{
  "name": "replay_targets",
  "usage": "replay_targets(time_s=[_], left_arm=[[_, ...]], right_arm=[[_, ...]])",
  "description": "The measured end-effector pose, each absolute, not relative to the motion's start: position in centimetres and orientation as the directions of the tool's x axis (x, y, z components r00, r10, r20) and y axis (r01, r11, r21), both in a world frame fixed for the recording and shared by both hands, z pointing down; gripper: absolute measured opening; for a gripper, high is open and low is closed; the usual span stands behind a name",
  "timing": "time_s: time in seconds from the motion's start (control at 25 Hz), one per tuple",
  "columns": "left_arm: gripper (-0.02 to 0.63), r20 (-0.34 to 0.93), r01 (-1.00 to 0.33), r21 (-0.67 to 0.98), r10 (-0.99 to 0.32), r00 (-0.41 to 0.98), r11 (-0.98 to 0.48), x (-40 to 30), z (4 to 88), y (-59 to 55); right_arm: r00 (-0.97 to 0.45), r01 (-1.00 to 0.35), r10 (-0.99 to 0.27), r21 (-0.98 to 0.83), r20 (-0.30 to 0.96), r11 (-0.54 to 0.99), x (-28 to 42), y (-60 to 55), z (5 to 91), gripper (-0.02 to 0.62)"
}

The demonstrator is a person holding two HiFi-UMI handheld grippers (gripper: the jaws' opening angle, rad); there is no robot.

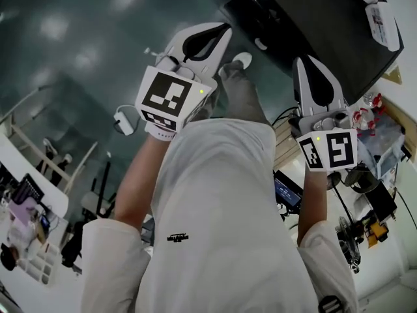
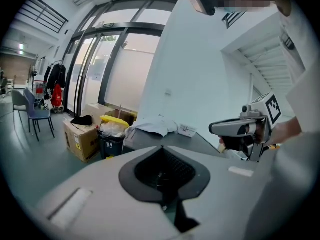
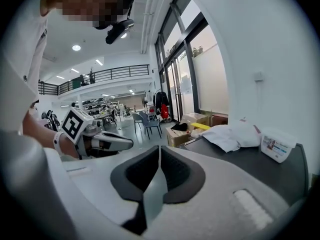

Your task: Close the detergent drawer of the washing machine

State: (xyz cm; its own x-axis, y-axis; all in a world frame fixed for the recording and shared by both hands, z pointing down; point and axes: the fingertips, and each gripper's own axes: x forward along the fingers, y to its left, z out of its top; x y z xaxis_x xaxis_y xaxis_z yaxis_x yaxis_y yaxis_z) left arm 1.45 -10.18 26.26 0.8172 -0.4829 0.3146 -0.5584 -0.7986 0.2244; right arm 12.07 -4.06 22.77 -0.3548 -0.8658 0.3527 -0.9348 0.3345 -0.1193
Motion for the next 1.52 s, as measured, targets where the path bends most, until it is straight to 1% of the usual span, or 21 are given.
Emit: replay_targets(time_s=[0.36,0.72,1.12,1.44,1.52], left_arm=[[0.018,0.227,-0.621,0.229,-0.579,0.783,-0.75,-3.0,20.6,-8.7],[0.018,0.122,-0.632,0.191,-0.62,0.775,-0.751,-6.2,15.3,-7.1],[0.018,0.088,-0.661,0.199,-0.658,0.748,-0.724,-9.7,14.4,-5.8],[0.018,0.074,-0.65,0.188,-0.649,0.757,-0.736,-8.4,14.3,-5.8],[0.018,0.07,-0.646,0.186,-0.646,0.76,-0.74,-8.0,14.1,-5.6]], right_arm=[[-0.333,-0.942,-0.886,-0.066,0.322,0.33,11.6,-2.1,19.9,0.018],[-0.283,-0.956,-0.918,-0.008,0.28,0.292,11.1,-0.5,16.8,0.018],[-0.231,-0.971,-0.937,0.003,0.263,0.24,10.8,1.9,16.0,0.018],[-0.234,-0.97,-0.937,0.0,0.258,0.242,11.0,2.0,16.1,0.017],[-0.239,-0.969,-0.935,-0.003,0.264,0.247,11.0,2.0,16.3,0.002]])
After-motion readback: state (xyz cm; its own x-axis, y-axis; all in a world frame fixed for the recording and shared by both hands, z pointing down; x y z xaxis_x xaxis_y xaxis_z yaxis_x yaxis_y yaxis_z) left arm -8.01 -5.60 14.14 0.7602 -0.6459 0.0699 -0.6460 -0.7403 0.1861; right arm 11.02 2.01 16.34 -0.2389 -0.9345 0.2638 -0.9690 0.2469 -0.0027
